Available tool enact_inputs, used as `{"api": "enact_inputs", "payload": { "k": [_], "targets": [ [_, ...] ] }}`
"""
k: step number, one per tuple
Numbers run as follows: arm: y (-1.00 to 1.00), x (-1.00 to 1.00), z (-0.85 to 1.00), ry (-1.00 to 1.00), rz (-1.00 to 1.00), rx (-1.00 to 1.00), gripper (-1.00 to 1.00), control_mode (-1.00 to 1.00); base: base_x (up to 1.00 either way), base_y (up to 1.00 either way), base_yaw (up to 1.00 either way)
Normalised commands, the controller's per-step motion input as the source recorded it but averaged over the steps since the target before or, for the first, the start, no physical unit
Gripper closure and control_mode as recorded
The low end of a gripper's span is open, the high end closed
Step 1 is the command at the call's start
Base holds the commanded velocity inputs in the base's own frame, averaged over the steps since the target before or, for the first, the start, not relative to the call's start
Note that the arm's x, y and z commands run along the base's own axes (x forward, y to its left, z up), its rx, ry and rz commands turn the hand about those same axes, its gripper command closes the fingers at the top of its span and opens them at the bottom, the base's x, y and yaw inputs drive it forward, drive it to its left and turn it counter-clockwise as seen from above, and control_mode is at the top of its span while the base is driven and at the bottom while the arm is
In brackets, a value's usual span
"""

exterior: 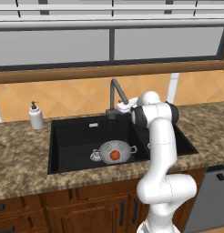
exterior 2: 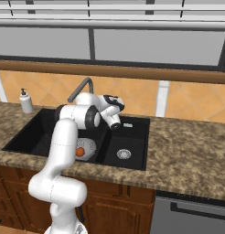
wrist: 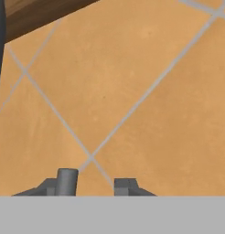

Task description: Put the colander in the sink, put the orange in the colander, and turn on the sink faucet and pour water over the colander.

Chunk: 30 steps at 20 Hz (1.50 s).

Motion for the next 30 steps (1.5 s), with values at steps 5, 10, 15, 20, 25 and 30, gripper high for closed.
{"api": "enact_inputs", "payload": {
  "k": [5, 10, 15, 20, 25, 30],
  "targets": [
    [-0.21, 0.06, -0.22, 0.00, -0.03, 0.06, 1.00, -1.00, 0.00, 0.00, 0.00],
    [-0.51, 0.00, -0.35, 0.00, -0.04, 0.02, 1.00, -1.00, 0.00, 0.00, 0.00],
    [-0.69, 0.00, -0.34, 0.00, -0.03, 0.00, 1.00, -1.00, 0.00, 0.00, 0.00],
    [-0.72, 0.00, -0.33, 0.00, -0.01, 0.00, 1.00, -1.00, 0.00, 0.00, 0.00],
    [-0.71, 0.00, -0.37, 0.00, -0.01, 0.00, 1.00, -1.00, 0.00, 0.00, 0.00],
    [-0.75, 0.00, -0.37, 0.00, 0.00, 0.00, 1.00, -1.00, 0.00, 0.00, 0.00]
  ]
}}
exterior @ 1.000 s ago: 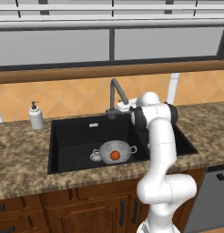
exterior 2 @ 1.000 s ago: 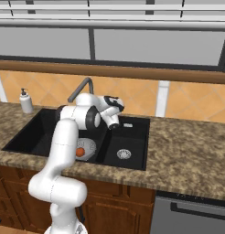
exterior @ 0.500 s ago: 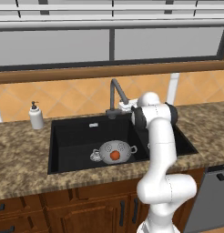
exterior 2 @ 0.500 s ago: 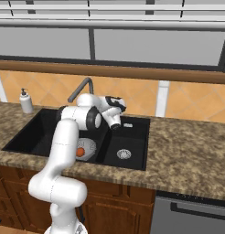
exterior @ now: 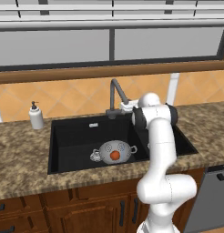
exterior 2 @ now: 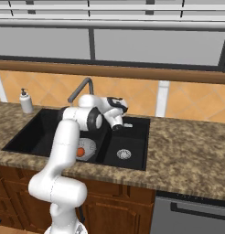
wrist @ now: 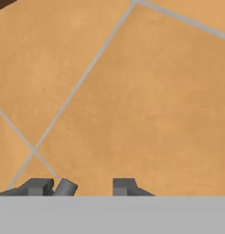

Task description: Put the colander in the sink, put the orange in the colander, and turn on the sink faucet and pour water over the colander.

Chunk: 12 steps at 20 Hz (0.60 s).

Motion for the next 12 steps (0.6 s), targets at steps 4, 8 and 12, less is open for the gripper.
{"api": "enact_inputs", "payload": {
  "k": [4, 8, 12],
  "targets": [
    [-0.77, 0.00, -0.35, 0.00, 0.00, 0.00, 1.00, -1.00, 0.00, 0.00, 0.00],
    [-0.74, 0.00, -0.35, 0.00, 0.00, 0.00, 1.00, -1.00, 0.00, 0.00, 0.00],
    [-0.54, 0.00, -0.31, 0.00, -0.01, 0.00, 1.00, -1.00, 0.00, 0.00, 0.00]
  ]
}}
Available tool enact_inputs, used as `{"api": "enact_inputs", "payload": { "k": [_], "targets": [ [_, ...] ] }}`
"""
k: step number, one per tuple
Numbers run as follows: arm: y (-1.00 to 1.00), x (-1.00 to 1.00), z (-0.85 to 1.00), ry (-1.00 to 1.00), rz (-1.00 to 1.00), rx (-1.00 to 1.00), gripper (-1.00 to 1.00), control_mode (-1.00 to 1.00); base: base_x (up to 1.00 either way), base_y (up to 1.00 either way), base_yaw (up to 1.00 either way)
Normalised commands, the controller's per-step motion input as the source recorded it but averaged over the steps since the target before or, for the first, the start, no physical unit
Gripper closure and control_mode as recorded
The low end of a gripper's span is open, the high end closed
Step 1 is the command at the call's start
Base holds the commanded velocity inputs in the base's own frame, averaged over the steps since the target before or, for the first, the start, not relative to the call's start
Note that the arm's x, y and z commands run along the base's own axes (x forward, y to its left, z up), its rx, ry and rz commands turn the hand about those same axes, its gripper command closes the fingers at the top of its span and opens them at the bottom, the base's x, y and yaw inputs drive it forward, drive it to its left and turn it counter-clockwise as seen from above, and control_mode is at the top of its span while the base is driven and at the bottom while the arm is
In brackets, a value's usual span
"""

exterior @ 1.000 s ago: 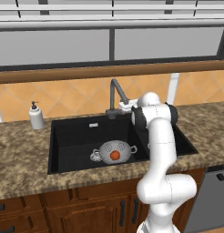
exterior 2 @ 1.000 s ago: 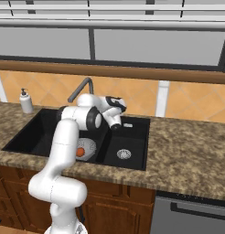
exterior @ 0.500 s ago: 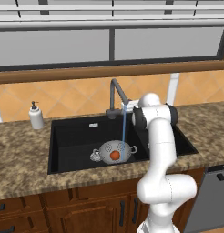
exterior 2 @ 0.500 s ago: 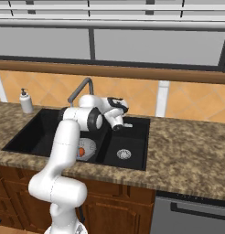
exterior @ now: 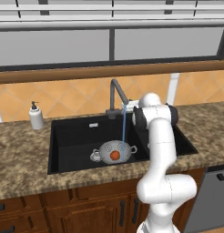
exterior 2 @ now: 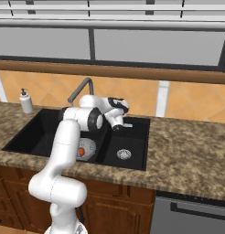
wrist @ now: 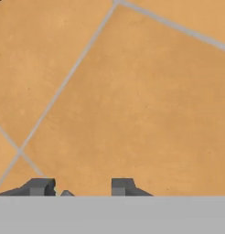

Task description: Put the colander in the sink, put the orange in the colander, and turn on the sink faucet and pour water over the colander.

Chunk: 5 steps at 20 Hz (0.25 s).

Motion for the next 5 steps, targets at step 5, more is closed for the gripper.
{"api": "enact_inputs", "payload": {
  "k": [5],
  "targets": [
    [-0.56, 0.00, -0.32, 0.00, -0.02, 0.00, 1.00, -1.00, 0.00, 0.00, 0.00]
  ]
}}
